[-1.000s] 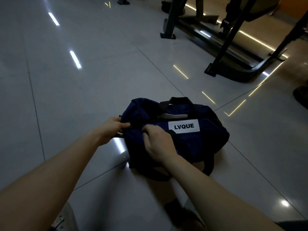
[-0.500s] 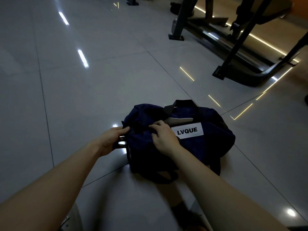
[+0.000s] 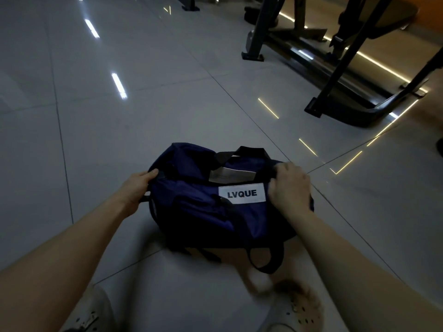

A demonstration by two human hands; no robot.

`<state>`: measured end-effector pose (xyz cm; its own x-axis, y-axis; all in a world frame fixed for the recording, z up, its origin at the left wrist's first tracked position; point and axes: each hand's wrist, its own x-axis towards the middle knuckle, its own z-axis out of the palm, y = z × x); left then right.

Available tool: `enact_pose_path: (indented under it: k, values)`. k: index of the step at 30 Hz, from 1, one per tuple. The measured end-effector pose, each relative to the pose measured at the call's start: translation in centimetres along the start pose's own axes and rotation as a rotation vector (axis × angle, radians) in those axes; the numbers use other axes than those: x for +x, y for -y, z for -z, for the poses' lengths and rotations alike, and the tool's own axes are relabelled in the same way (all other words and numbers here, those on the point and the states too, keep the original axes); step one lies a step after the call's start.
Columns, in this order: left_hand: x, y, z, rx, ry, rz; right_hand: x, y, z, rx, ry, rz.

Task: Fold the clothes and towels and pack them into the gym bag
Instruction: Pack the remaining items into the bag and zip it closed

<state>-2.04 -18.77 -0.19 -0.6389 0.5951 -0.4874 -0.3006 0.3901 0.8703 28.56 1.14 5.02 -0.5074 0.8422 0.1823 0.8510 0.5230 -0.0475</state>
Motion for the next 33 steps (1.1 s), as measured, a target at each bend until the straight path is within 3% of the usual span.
enact_pose_path:
  k: [2,5,10,14,17,20,24,27,29,33]
  values:
    - [0.6,-0.3,0.7,0.045,-0.14,-0.003,1.0,-2.2,-0.5,0.011,0.133,-0.207]
    - [1.2,-0.3,0.1,0.093,-0.398,0.01,1.1,-3.4,-1.9,0.24,0.417,-0.41]
    - [0.1,-0.6,-0.7,0.298,-0.642,0.007,0.0,-3.4,-3.2,0.295,0.419,-0.462]
    - [0.0,-0.7,0.8,0.351,-0.663,-0.026,0.1,-4.5,-3.5,0.417,0.443,-0.532]
    - [-0.3,-0.5,1.6,0.279,-0.588,-0.074,-0.5,-4.4,-4.5,0.466,0.525,-0.524]
    - [-1.1,-0.4,2.0,0.186,-0.499,-0.107,-1.4,-4.0,-5.8,0.555,0.435,-0.534]
    - [-1.3,-0.4,2.8,0.136,-0.508,-0.099,-0.9,-4.5,-4.9,0.565,0.265,-0.485]
    - [-1.2,-0.5,3.1,0.16,-0.587,-0.039,-1.1,-5.7,-4.1,1.03,0.121,-0.681]
    - [-1.2,-0.9,3.0,0.148,-0.59,0.017,-2.0,-5.8,-4.2,1.29,0.164,-0.832]
    - [-1.6,-2.4,1.2,0.26,-0.626,0.082,-2.8,-5.3,-4.9,1.452,0.253,-0.868]
